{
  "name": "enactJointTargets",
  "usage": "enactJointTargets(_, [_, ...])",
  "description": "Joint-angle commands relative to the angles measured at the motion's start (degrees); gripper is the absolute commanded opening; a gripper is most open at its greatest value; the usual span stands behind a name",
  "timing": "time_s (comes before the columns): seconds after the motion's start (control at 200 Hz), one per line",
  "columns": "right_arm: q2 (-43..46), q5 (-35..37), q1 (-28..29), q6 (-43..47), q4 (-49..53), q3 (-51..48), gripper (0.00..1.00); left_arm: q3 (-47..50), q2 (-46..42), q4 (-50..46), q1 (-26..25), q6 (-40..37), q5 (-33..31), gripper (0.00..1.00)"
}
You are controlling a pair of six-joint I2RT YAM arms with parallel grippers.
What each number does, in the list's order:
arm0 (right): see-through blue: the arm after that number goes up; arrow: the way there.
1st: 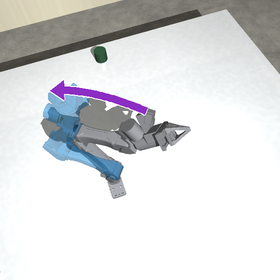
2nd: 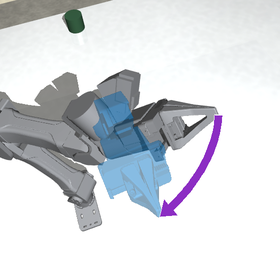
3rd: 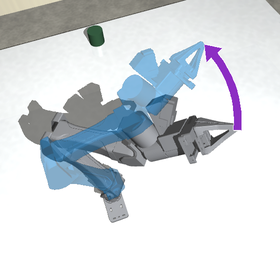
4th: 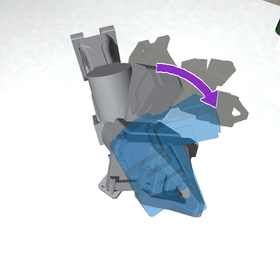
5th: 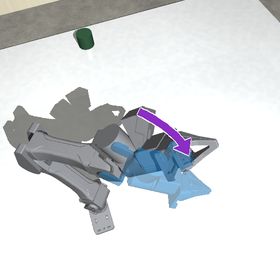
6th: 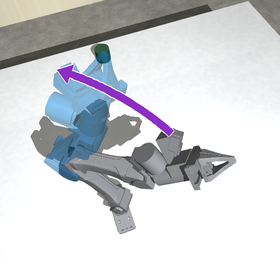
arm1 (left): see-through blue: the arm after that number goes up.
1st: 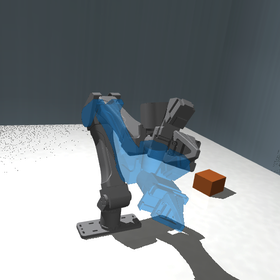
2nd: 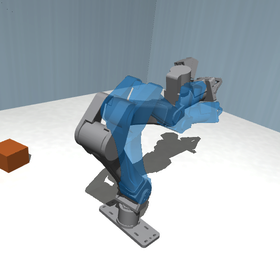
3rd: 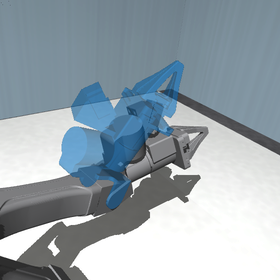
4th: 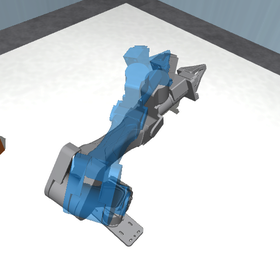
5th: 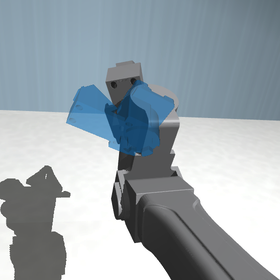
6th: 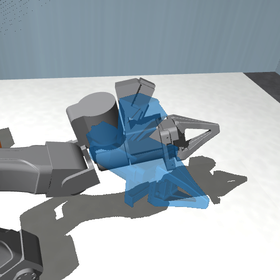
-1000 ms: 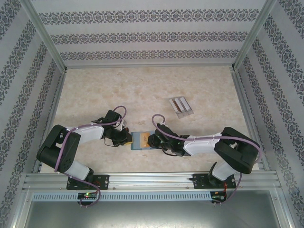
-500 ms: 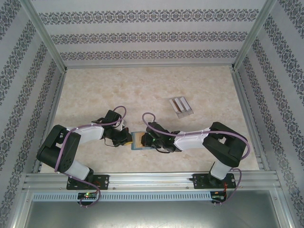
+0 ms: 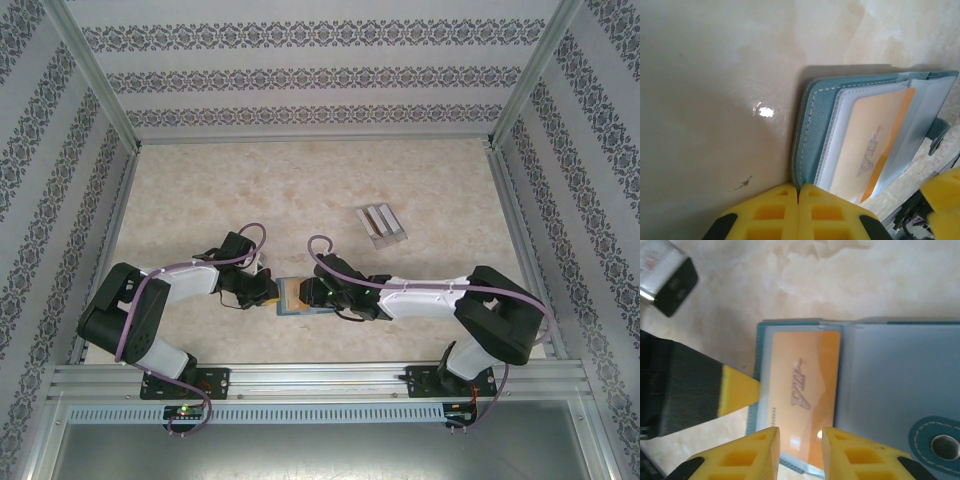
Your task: Put the credit cards into the card holder
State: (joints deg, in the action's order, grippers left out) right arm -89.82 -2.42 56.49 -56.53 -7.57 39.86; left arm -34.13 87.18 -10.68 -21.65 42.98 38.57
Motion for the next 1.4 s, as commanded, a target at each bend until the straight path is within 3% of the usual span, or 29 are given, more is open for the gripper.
enactJointTargets(0.0, [-3.4, -0.7, 0.4, 0.8, 0.5, 1.0, 0.29, 1.4, 0.8, 1.3, -0.3, 0.8, -2.0, 0.00])
enactJointTargets(0.245, [-9.6, -3.2, 1.2, 1.3, -0.4, 5.7, 0.13, 2.1, 1.0, 3.3, -0.4, 2.0, -0.7, 0.00])
enactJointTargets(0.425, [-10.5, -4.8, 2.0, 1.9, 1.5, 9.2, 0.12, 1.7, 0.7, 3.0, -0.6, 1.9, -0.7, 0.00])
enactJointTargets(0.969, [6.2, 4.9, 2.0, 2.0, 9.7, -1.0, 0.39, 2.3, 2.6, 4.8, -0.6, 2.3, -1.4, 0.00])
enactJointTargets(1.264, [5.2, 7.9, 2.1, 0.5, 9.6, -4.2, 0.42, 1.9, 2.5, 3.9, -0.6, 2.0, -1.7, 0.00])
enactJointTargets(1.394, [1.4, 5.3, 2.2, 1.8, 7.7, -1.7, 0.40, 2.2, 2.5, 4.5, -0.8, 2.4, -1.5, 0.00])
